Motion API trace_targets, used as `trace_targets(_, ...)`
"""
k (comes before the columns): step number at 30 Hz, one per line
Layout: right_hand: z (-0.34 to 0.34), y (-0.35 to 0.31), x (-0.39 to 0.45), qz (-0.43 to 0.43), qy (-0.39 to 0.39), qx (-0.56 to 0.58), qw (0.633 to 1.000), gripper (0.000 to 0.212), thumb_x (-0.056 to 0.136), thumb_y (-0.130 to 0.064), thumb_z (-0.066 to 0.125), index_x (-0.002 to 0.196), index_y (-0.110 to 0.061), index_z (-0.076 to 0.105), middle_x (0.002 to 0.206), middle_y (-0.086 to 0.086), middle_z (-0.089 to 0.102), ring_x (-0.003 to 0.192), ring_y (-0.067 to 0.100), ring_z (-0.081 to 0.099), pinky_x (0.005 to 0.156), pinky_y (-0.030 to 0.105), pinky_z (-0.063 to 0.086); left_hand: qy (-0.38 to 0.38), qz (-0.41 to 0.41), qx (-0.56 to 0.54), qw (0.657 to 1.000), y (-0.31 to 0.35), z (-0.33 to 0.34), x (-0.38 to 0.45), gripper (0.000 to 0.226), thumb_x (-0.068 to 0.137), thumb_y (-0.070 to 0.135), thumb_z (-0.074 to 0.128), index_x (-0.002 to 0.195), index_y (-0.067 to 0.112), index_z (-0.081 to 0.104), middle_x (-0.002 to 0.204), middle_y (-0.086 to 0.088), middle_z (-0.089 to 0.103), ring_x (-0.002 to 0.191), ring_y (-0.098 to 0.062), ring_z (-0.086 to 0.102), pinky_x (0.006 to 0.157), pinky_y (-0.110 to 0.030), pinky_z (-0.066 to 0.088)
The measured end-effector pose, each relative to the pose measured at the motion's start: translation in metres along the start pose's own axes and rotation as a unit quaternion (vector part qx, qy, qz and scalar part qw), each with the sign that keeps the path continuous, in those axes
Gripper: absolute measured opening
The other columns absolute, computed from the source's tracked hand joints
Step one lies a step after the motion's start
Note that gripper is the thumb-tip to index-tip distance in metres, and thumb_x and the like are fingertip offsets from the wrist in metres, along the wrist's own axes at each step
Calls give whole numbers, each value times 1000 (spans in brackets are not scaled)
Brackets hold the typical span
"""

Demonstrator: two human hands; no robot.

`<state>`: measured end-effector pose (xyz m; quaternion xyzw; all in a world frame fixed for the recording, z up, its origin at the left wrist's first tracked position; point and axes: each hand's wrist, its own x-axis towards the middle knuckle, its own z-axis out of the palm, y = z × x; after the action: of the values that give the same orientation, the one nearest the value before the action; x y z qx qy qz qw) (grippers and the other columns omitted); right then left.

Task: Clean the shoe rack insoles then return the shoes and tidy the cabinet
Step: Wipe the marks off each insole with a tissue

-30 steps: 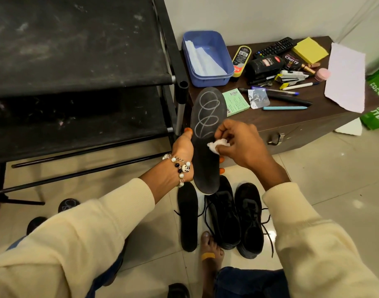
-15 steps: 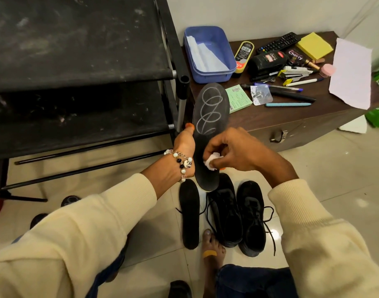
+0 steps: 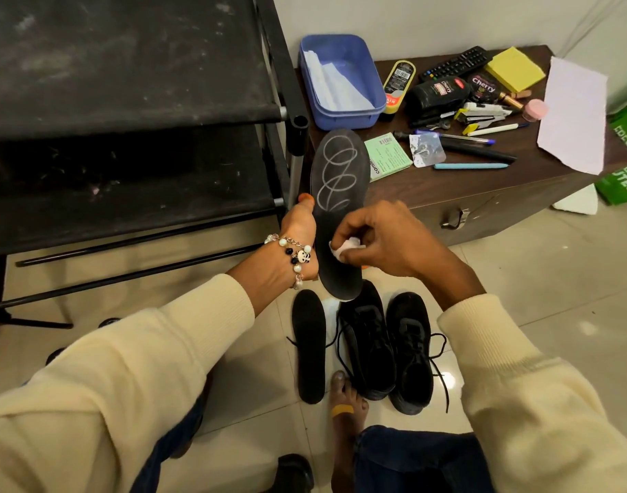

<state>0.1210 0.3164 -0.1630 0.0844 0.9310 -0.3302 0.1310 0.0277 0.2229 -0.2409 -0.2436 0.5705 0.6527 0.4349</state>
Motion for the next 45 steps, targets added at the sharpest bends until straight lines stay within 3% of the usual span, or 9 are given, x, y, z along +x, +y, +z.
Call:
trace_targets(4, -4, 5, -13, 4, -63, 47, 997, 22, 70, -17, 81, 79, -35, 71, 84, -9, 70, 74, 2, 63, 69, 17, 54, 2, -16, -22, 1000, 0, 1, -5, 63, 92, 55, 45, 141, 15, 46, 143, -11, 48, 130, -31, 46, 111, -45, 34)
trace_targets(10, 6, 14, -6, 46, 119, -49, 991, 18, 79, -14, 73, 94, -24, 72, 98, -2, 69, 85, 7, 55, 71, 15, 39, 4, -25, -29, 999, 1, 1, -11, 58, 92, 53, 46, 136, 15, 51, 136, -11, 55, 123, -32, 52, 108, -48, 37)
trace_targets(18, -4, 9, -22, 9, -88, 79, 993, 23, 70, -14, 81, 77, -33, 71, 84, -15, 69, 77, -4, 64, 67, 6, 50, -2, -8, -37, 999, 2, 2, -15, 53, 95, 49, 45, 133, 13, 54, 131, -12, 59, 120, -30, 55, 107, -44, 40)
trace_targets(26, 7, 13, 0, 42, 164, -19, 985, 17, 79, -13, 73, 95, -18, 72, 91, -4, 67, 78, 4, 56, 65, 11, 42, 41, 17, 10, 999, 6, 3, -9, 56, 96, 44, 46, 136, 4, 49, 137, -17, 52, 127, -33, 49, 110, -43, 37)
trace_targets(31, 22, -2, 4, -63, 107, -15, 992, 15, 77, -12, 72, 92, -16, 73, 92, -1, 71, 80, 9, 61, 69, 11, 42, 15, 24, -11, 1000, -2, 1, -8, 49, 96, 45, 46, 126, 9, 59, 122, -13, 64, 113, -31, 60, 103, -42, 46)
trace_targets(36, 15, 15, 17, 67, 219, -5, 973, 15, 81, -11, 69, 97, -14, 71, 96, 5, 69, 86, 16, 62, 81, 30, 52, -26, 4, -29, 999, -3, 1, -14, 54, 95, 51, 45, 128, 11, 59, 126, -16, 62, 117, -35, 58, 105, -48, 42)
trace_targets(39, 11, 16, 19, 108, 290, 23, 951, 11, 82, -13, 68, 93, -14, 68, 88, 1, 67, 85, 19, 63, 77, 33, 54, -80, -14, -55, 995, -2, -2, -19, 53, 96, 49, 37, 107, 11, 71, 97, -18, 72, 82, -33, 70, 80, -54, 56)
trace_targets(42, 9, 14, 19, 112, 260, 58, 957, 12, 85, -15, 66, 97, -17, 65, 88, -4, 61, 89, 17, 61, 75, 30, 54, -126, -35, -59, 990, -2, -7, -18, 66, 96, 45, 29, 60, 10, 71, 54, -13, 65, 43, -25, 63, 77, -62, 35)
trace_targets(45, 8, 8, 16, 79, 205, 29, 975, 16, 86, -13, 65, 102, -17, 64, 92, -3, 61, 93, 16, 59, 79, 26, 50, -138, -31, -53, 988, 4, -9, -16, 58, 91, 55, 35, 98, 13, 74, 92, -20, 73, 81, -37, 69, 76, -70, 48)
